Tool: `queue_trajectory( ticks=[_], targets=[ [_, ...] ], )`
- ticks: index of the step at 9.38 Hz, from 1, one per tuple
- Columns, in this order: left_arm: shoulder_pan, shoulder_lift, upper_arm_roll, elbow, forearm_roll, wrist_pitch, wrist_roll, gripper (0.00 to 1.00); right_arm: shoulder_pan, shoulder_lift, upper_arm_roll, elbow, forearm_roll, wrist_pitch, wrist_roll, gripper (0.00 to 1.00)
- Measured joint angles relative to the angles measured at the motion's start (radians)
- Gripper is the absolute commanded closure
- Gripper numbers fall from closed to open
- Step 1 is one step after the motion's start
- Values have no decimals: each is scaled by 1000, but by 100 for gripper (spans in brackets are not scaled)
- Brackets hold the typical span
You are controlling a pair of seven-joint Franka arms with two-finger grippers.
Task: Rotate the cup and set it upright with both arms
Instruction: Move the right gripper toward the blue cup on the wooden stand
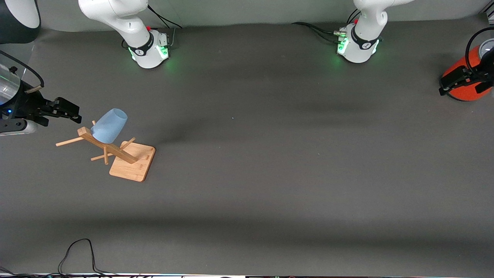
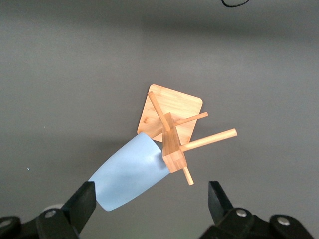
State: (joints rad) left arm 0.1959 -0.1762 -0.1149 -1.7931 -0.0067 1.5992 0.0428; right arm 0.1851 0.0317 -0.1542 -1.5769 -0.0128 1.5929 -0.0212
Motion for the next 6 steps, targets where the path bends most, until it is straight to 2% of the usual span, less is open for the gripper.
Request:
queue_trajectory(
  ticks=[6],
  targets=[
    [0, 0, 1, -11, 0, 5, 0, 0, 0, 0, -19, 12, 0, -25, 0, 0]
  ],
)
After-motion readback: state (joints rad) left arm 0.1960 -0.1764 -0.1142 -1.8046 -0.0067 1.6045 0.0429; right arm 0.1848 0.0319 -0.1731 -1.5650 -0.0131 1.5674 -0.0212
